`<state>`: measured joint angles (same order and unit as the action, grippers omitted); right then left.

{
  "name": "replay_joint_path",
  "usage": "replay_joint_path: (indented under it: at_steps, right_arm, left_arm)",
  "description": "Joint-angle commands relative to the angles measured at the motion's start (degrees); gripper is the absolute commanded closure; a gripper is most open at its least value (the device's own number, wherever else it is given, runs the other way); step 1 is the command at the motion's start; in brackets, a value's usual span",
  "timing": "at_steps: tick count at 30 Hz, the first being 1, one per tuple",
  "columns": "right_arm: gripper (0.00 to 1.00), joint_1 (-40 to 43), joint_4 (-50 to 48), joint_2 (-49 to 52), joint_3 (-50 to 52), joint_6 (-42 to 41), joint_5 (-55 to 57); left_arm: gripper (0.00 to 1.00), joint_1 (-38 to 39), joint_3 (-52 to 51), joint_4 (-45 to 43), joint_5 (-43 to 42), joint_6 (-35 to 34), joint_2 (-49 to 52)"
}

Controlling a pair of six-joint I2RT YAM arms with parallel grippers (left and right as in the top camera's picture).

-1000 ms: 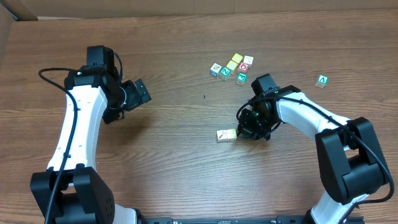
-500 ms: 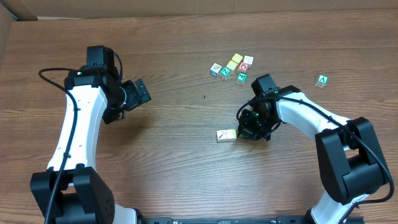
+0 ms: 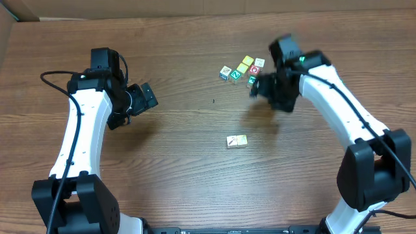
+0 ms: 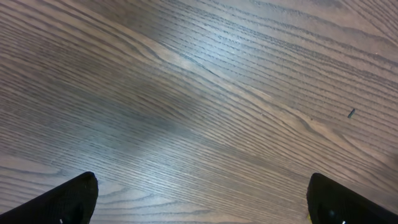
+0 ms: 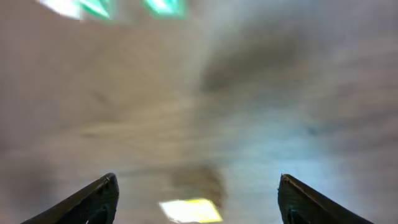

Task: Flip 3 blocks
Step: 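Move the right gripper forward over the block cluster, then lower the right gripper onto the green E block and close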

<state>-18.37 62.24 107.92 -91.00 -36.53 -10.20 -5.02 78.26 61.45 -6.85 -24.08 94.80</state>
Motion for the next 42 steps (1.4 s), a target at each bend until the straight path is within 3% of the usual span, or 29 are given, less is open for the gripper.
replay_joint_path:
  at_steps: [1, 21, 32, 42]
  right_arm:
    - [0.18, -0.8, -2.0, -0.5, -3.2, -4.0, 3.3]
    - [0.20, -0.7, -18.3, 13.7, -3.2, -5.5, 12.8]
    - [0.21, -0.8, -21.7, 14.5, -3.2, -5.5, 12.7]
    - [0.35, -3.4, -22.9, 15.0, -3.1, -5.8, 14.9]
  left_arm:
    - [0.00, -0.2, 0.7, 0.0, -0.2, -0.8, 0.3]
    - [0.00, -0.2, 0.7, 0.0, -0.2, -0.8, 0.3]
    - [0.00, -0.2, 0.7, 0.0, -0.2, -0.8, 0.3]
    - [0.00, -0.2, 0.7, 0.0, -0.2, -0.8, 0.3]
